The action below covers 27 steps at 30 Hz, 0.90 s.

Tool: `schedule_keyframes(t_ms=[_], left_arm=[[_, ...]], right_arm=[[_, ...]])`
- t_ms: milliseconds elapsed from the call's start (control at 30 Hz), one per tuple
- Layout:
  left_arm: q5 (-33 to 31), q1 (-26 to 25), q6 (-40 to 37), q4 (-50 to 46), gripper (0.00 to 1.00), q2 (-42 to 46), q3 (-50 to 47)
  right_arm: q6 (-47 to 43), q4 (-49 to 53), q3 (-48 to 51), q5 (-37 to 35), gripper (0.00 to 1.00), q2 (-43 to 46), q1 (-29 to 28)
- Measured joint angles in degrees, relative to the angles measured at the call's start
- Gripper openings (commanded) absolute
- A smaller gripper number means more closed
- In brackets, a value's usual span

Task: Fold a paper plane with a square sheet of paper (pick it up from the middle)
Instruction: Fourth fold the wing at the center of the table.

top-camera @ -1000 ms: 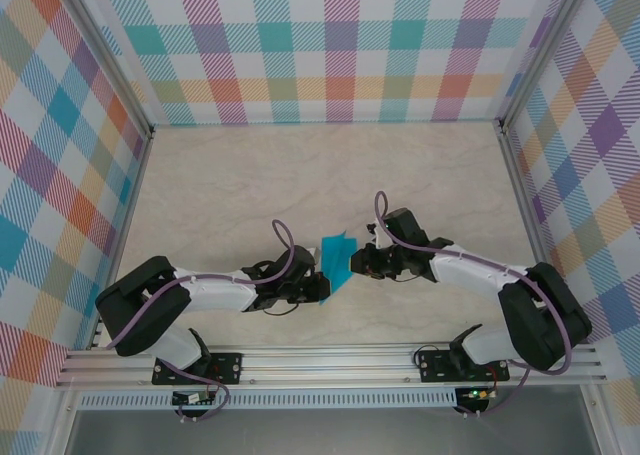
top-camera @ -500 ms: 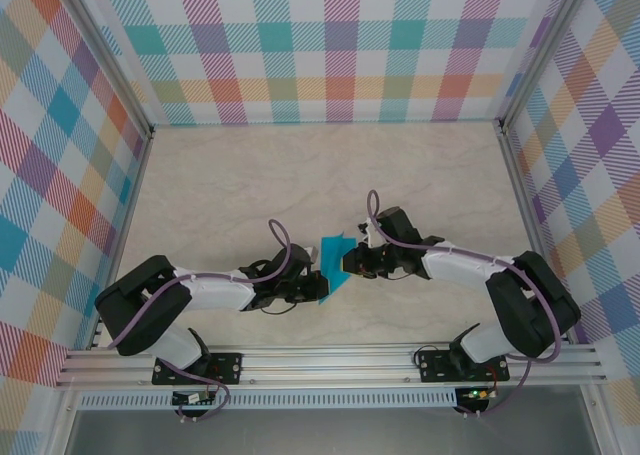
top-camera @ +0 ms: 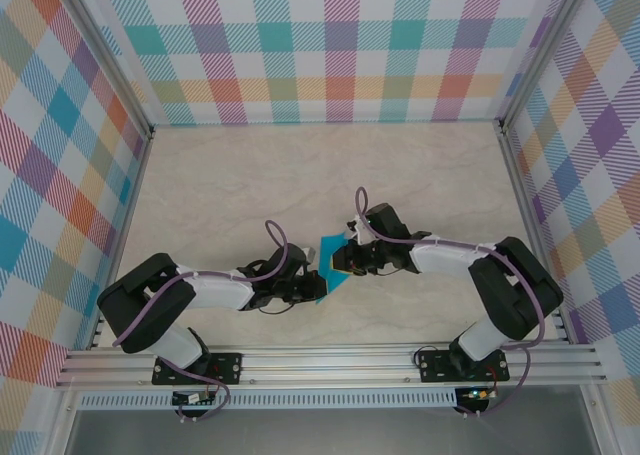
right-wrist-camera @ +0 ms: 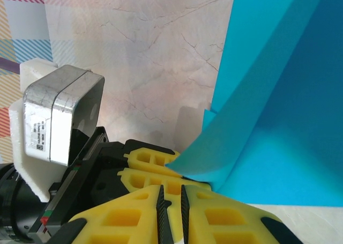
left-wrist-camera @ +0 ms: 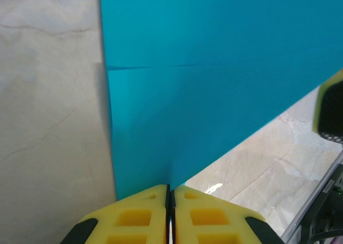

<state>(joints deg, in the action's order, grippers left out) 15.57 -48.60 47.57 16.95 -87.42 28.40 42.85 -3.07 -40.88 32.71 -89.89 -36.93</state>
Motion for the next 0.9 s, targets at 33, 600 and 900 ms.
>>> schedule_keyframes(t_ms=[33,600,900], left_arm=[[0.07,0.15,0.02,0.09,0.11,0.0,-0.11],[0.85,0.81,-0.83,-0.74,0.31,2.12,-0.57],[-2.21,0.55,-2.27,-5.11,0.38,4.87,-0.44]], right_arm=[[0.04,-0.2,-0.24,0.13,0.19,-0.48,-0.11],[1.33,-1.64,-4.0,-0.37,0.19,-7.39,-0.33],[1.51,-1.75,-4.59,-0.74,0.19,-7.8,-0.33]])
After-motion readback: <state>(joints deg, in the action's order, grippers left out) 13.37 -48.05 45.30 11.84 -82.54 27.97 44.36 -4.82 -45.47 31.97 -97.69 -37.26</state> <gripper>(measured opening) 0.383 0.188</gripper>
